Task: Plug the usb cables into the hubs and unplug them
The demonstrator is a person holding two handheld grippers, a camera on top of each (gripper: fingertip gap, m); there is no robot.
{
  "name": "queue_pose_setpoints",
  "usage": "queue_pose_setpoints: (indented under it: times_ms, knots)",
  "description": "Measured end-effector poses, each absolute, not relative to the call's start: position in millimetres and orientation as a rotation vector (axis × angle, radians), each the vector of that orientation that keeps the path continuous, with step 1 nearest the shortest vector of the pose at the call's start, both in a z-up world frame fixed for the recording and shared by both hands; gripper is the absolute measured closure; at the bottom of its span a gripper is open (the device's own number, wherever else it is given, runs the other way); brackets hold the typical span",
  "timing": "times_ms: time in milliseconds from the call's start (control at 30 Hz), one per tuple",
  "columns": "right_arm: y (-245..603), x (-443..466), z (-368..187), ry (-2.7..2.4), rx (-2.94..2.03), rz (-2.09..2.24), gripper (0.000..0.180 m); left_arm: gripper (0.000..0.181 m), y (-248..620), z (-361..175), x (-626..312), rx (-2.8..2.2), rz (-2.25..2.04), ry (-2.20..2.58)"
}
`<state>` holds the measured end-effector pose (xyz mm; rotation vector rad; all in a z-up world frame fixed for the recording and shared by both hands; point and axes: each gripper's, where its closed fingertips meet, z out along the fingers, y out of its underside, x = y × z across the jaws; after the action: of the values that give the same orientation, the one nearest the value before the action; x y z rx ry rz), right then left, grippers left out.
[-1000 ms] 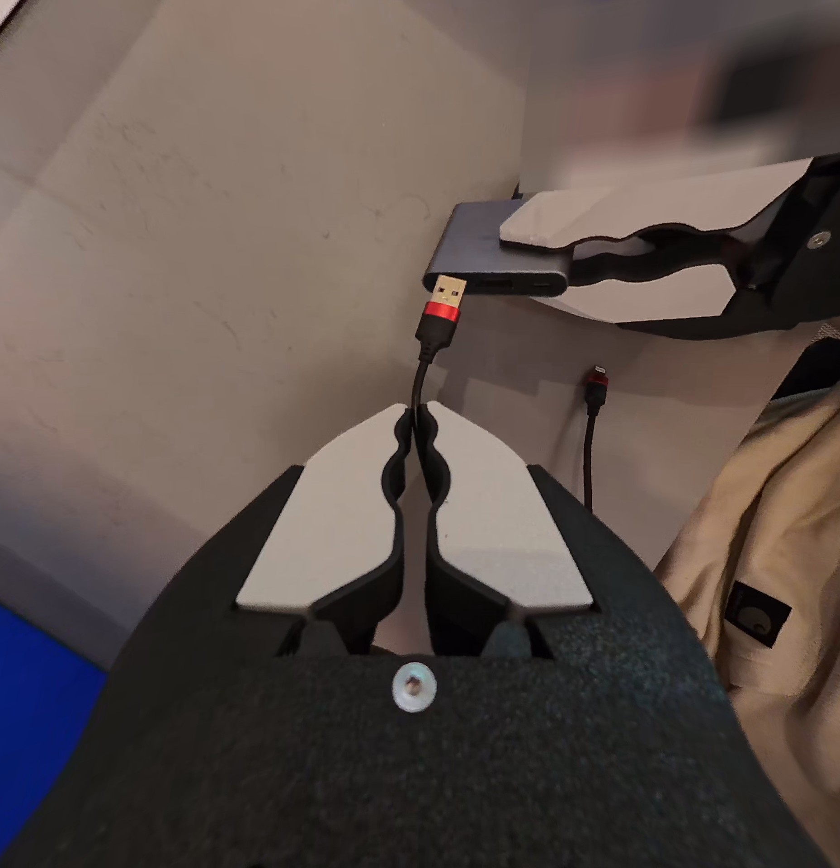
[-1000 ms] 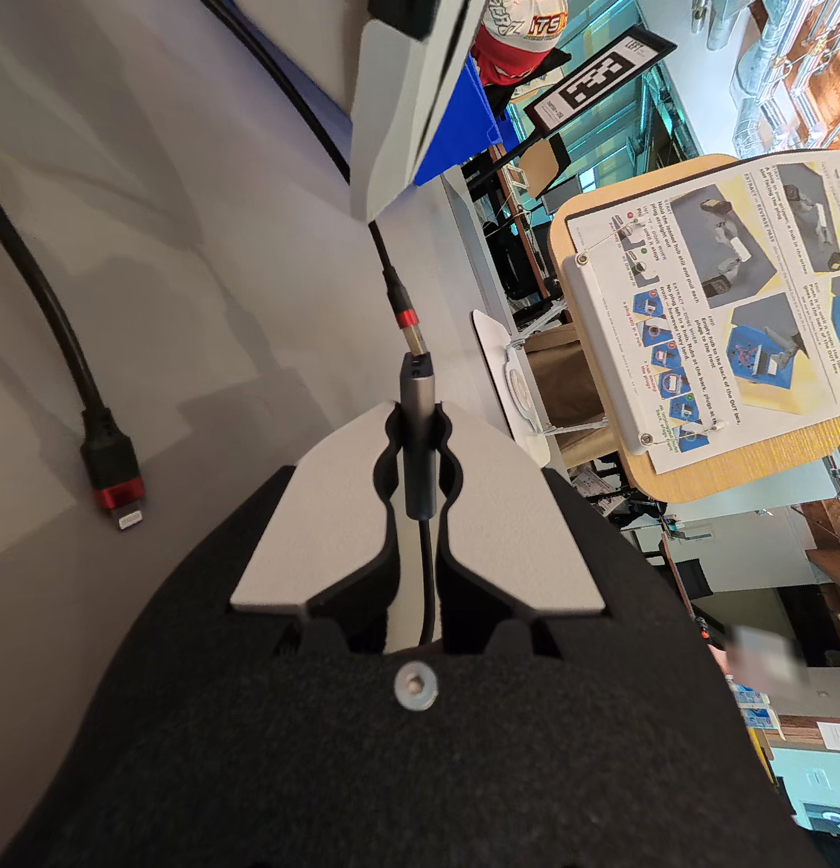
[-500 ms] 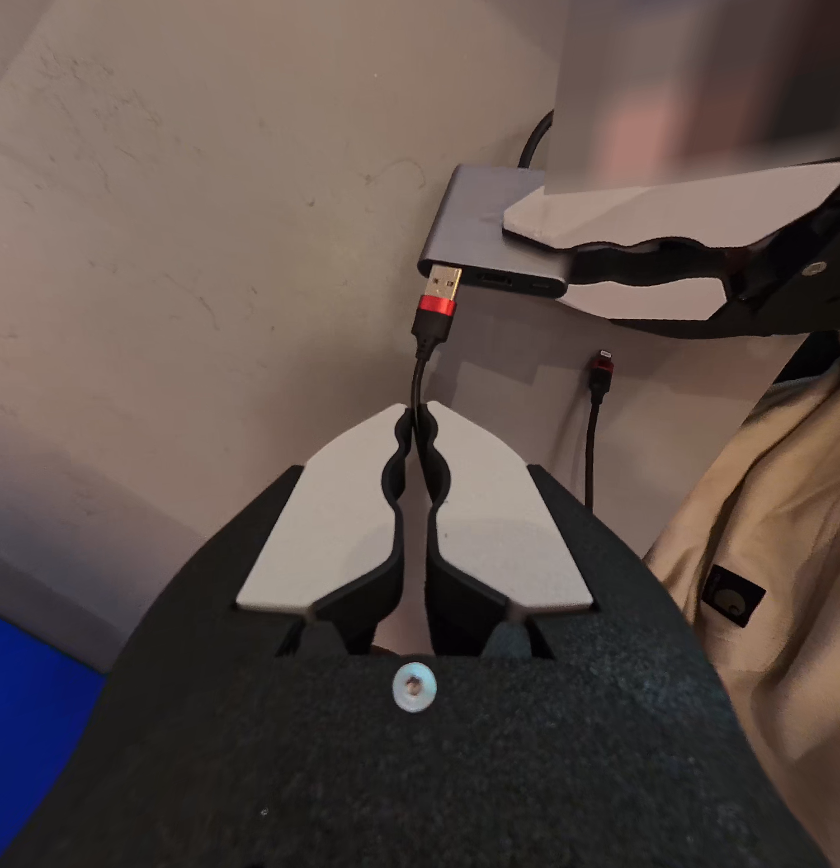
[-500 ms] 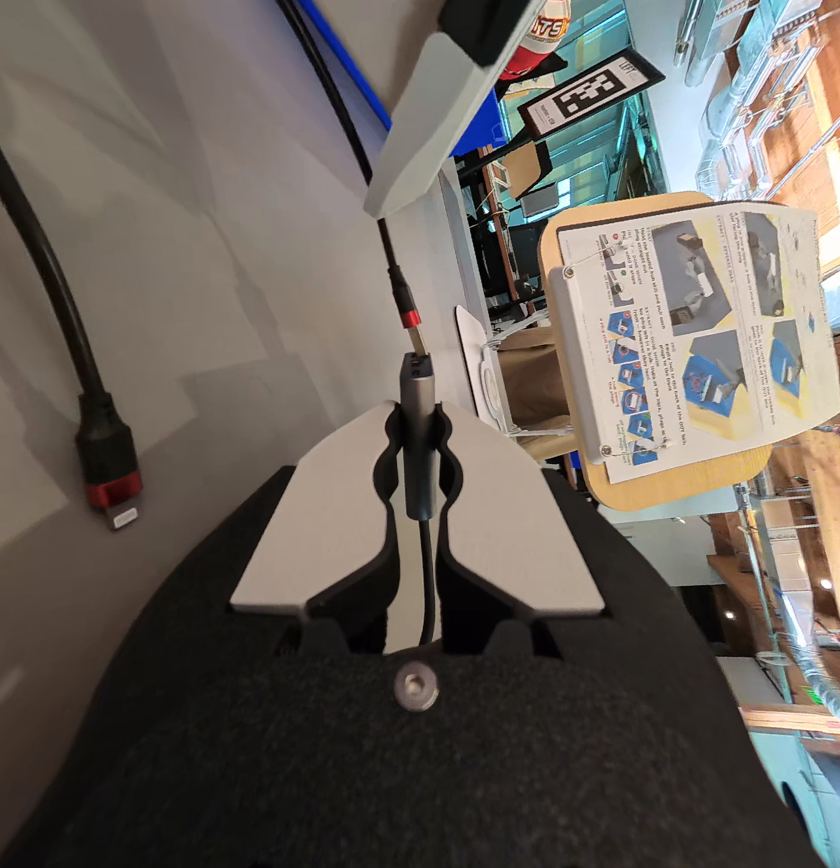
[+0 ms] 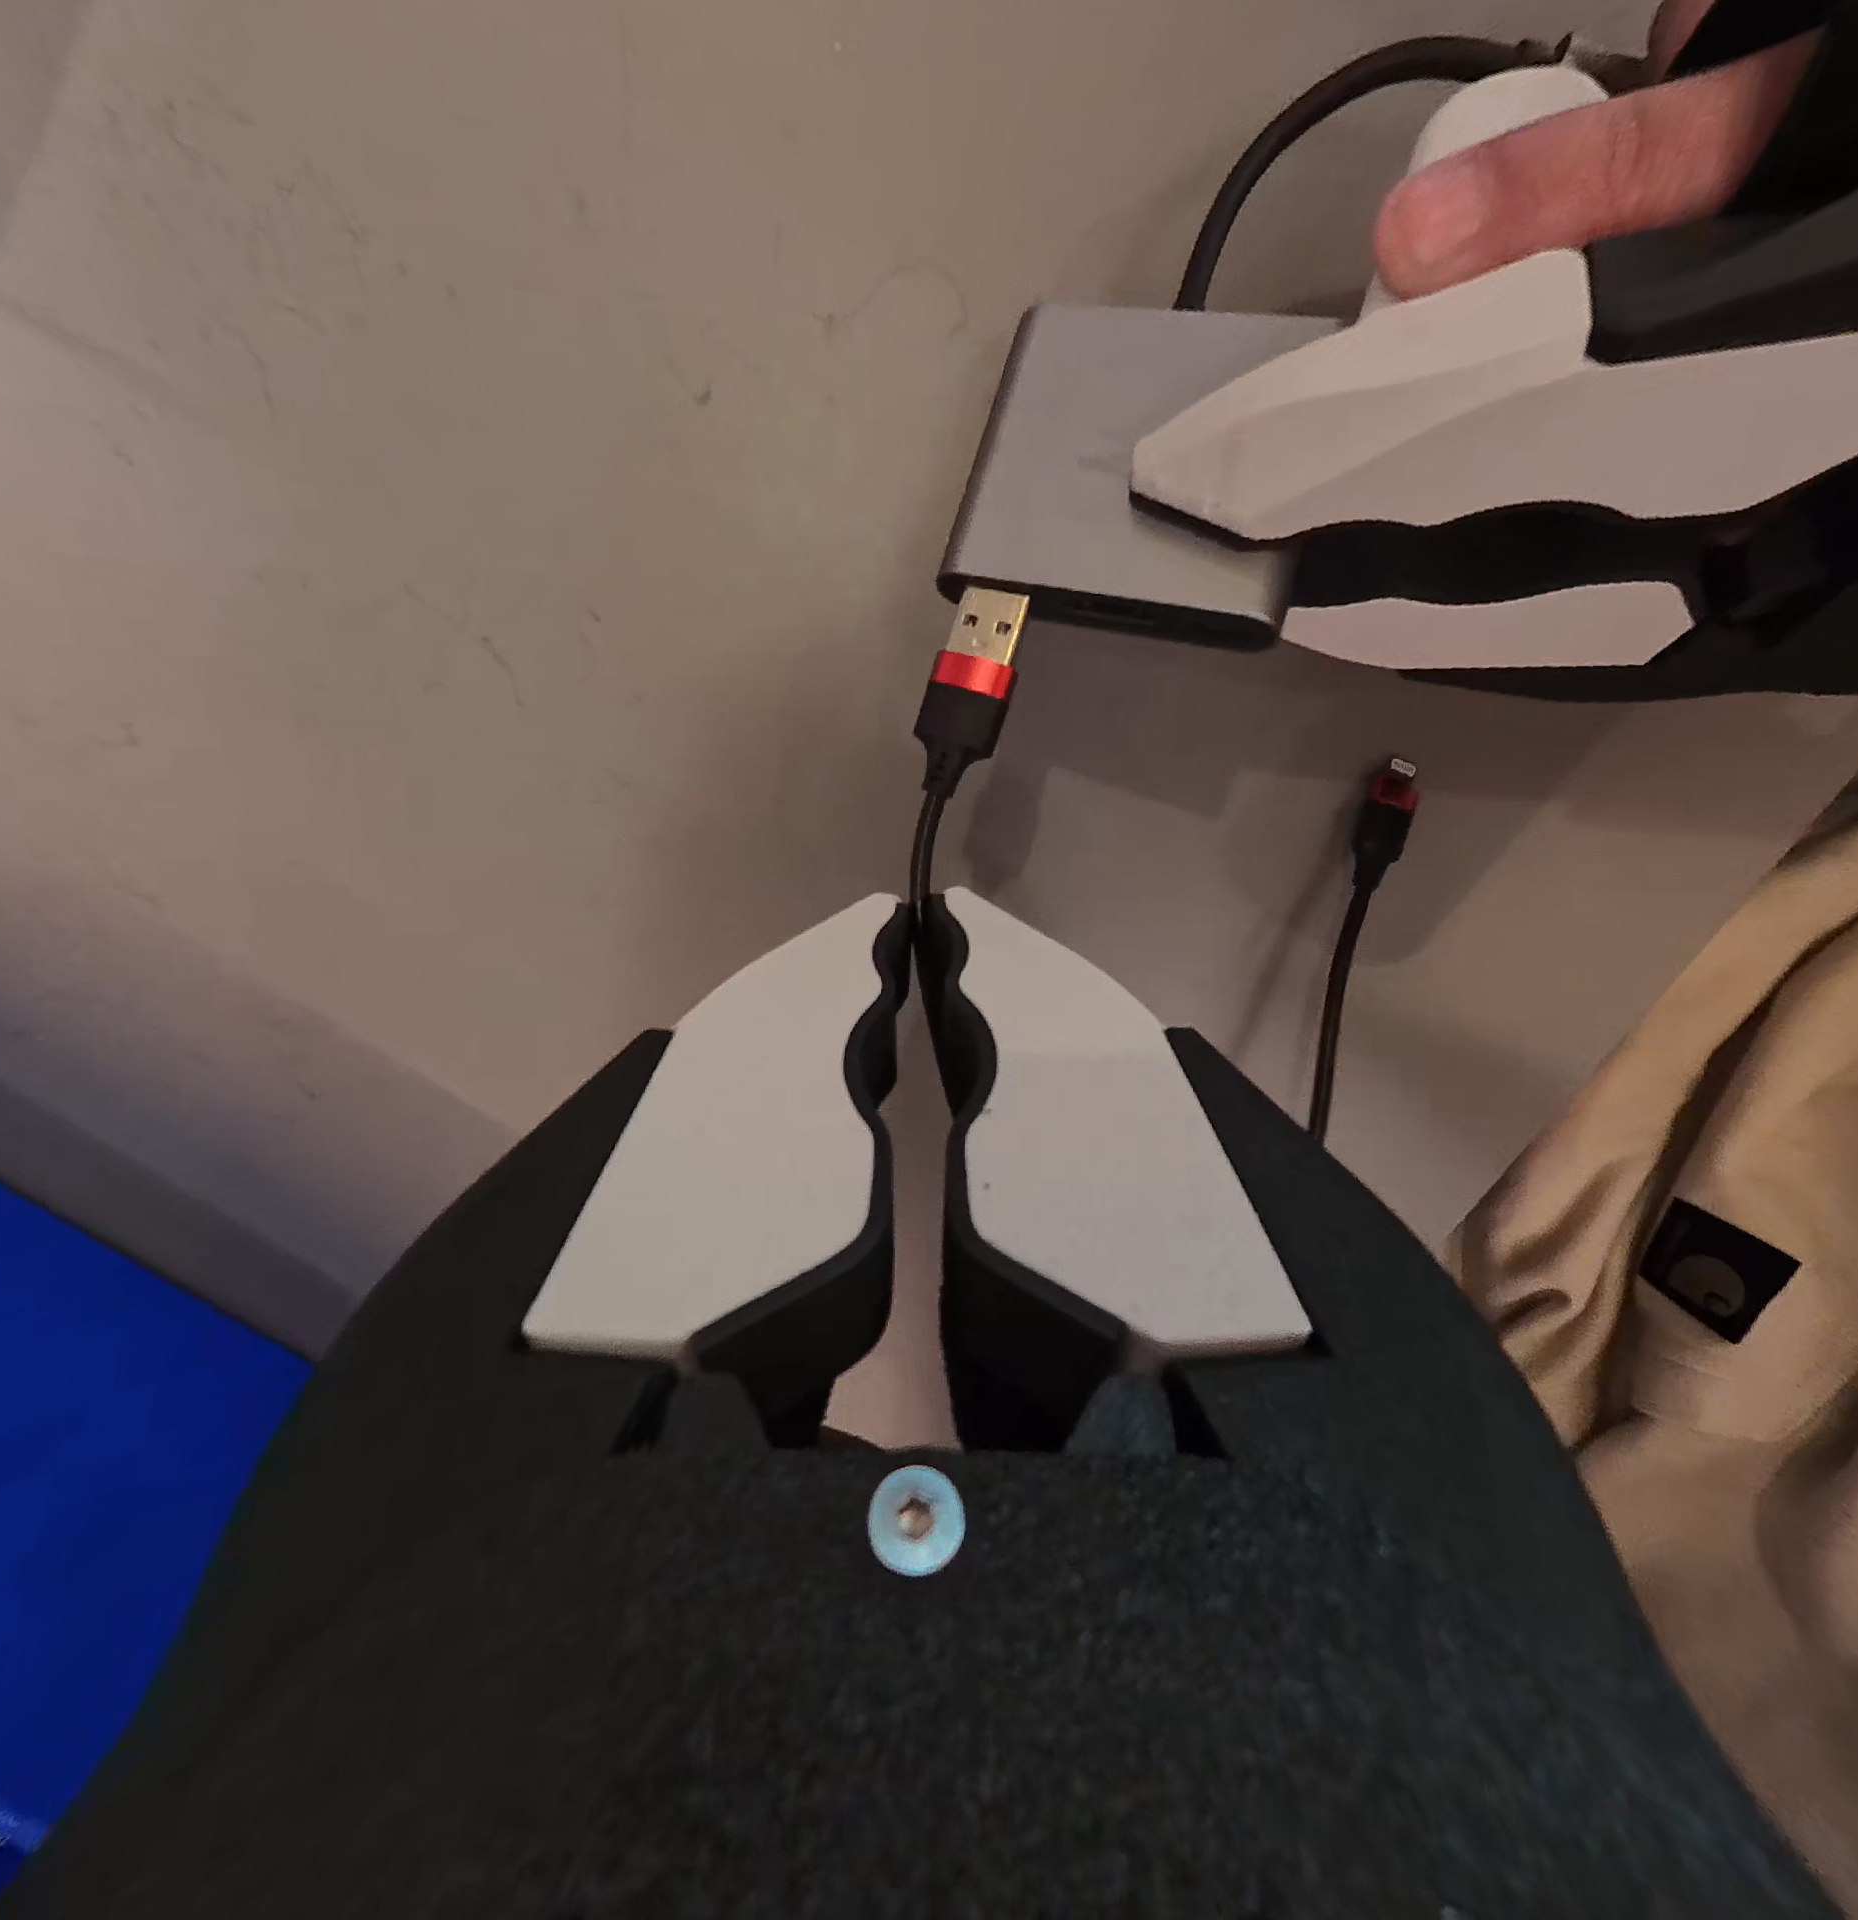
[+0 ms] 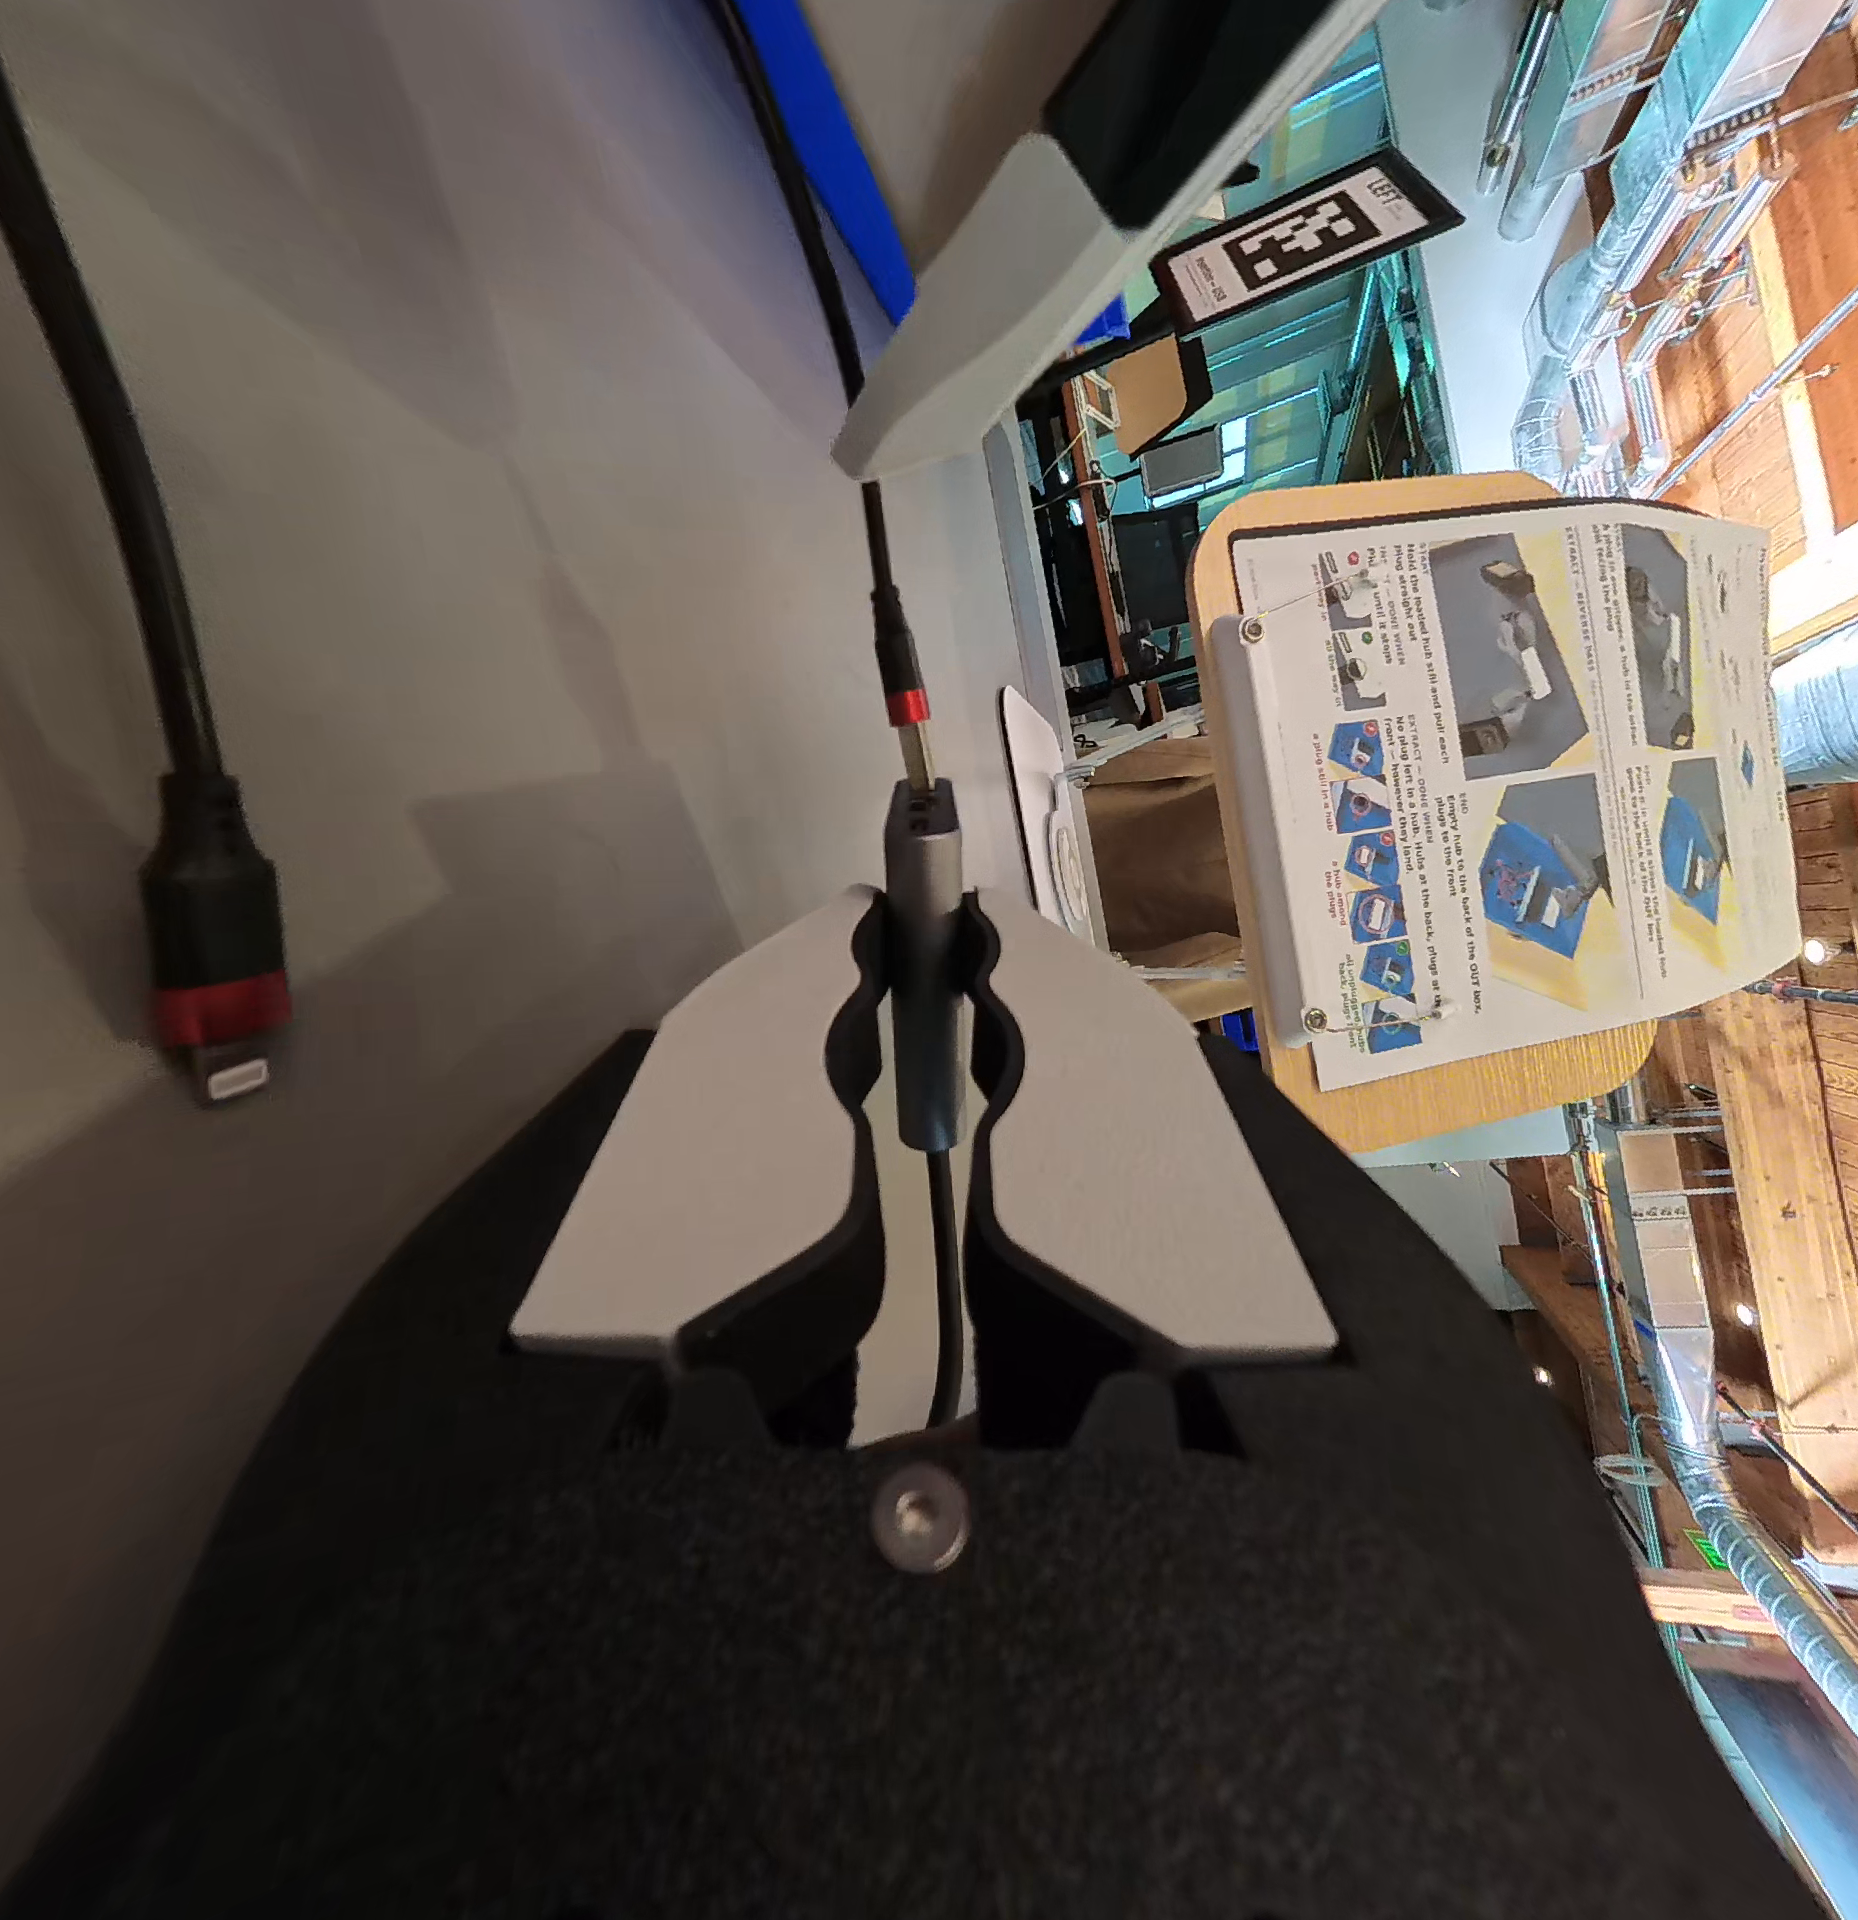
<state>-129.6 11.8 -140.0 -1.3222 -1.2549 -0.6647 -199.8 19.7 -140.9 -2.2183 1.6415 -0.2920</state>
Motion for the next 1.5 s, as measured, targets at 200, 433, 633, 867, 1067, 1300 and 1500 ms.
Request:
queue_pose_setpoints:
  times_ms: [200,433,633,867,1067,1300,1500]
  knots:
    - [12.7,-126.2,-139.9,-1.248,-1.330,-0.668,0.167,0.178,18.0,-138.9,-195.3,-2.221,-0.344,1.638]
    - [12.5,-126.4,-142.5,-1.266,-1.328,-0.679,0.167,0.178,17.9,-136.4,-194.5,-2.207,-0.344,1.641]
    - [11.0,-126.6,-141.7,-1.273,-1.313,-0.687,0.167,0.178,20.3,-136.4,-193.9,-2.208,-0.409,1.641]
    - [11.3,-125.7,-140.8,-1.258,-1.329,-0.652,0.167,0.178,22.6,-135.6,-192.8,-2.149,-0.486,1.616]
    - [12.4,-124.5,-142.2,-1.244,-1.363,-0.605,0.167,0.178,24.4,-140.3,-192.6,-2.093,-0.586,1.601]
    - [15.0,-119.2,-154.8,-1.300,-1.394,-0.651,0.167,0.178,25.9,-149.9,-184.0,-2.025,-0.757,1.551]
    - [13.0,-121.2,-158.5,-1.326,-1.396,-0.639,0.167,0.178,28.7,-142.8,-180.9,-2.016,-0.905,1.500]
